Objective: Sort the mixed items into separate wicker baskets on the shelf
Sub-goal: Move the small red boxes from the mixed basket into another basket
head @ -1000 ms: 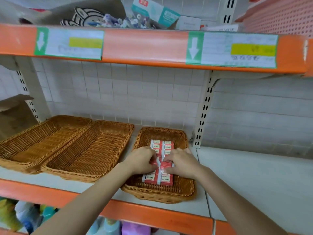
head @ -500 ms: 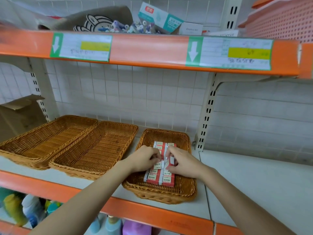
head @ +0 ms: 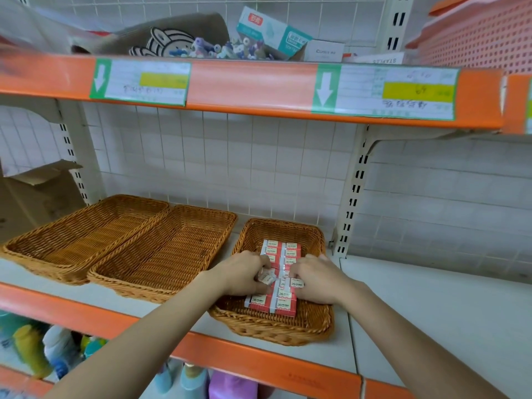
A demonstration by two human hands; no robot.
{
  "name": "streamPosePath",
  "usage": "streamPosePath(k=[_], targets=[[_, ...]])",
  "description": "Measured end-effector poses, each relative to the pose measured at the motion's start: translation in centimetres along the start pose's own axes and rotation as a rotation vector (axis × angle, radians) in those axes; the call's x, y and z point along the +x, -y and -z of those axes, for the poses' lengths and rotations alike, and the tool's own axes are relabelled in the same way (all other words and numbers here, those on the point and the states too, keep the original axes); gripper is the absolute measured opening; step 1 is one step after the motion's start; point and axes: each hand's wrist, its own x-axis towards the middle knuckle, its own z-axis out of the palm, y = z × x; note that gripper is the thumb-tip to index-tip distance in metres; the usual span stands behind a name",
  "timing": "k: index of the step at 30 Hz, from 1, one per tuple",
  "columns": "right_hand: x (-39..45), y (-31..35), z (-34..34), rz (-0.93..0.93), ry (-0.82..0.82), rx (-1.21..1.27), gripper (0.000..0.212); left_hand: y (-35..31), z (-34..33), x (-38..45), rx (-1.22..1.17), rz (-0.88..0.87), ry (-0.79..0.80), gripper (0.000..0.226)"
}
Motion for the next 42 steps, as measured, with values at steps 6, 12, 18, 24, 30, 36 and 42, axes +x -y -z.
streamPosePath(k=[6, 12, 18, 24, 30, 36, 42], targets=[[-0.1, 0.1, 0.2, -0.016, 0.038, -0.022, 0.03, -0.5, 0.3, -0.2, -0.028, -0.04, 0.02, 0.038], [-0.2, 0.3, 0.7, -0.037, -0.026, -0.017, 0.028, 0.0, 0.3, 0.1, 0.079, -0.095, 0.048, 0.047], [0.3, 0.5, 0.5, -0.135, -0.12, -0.041, 0.039, -0.1, 0.7, 0.8, 0.069, 0.011, -0.094, 0.038], [1.4, 1.1, 0.4, -0.184, -0.053, 0.027, 0.032, -0.1, 0.1, 1.8, 0.043, 0.068, -0.159, 0.025], [2.0, 1.5, -0.3, -0.22, -0.044, 0.082, 0.034, 0.2, -0.4, 1.8, -0.009, 0.059, -0.195, 0.027], [1.9, 1.7, -0.3, -0.261, -0.061, 0.086, 0.037, 0.2, -0.5, 2.1, -0.02, 0.045, -0.18, 0.028], [1.2, 1.7, -0.1, -0.223, -0.083, -0.033, 0.037, -0.1, -0.7, 1.8, 0.016, 0.051, -0.194, 0.029]])
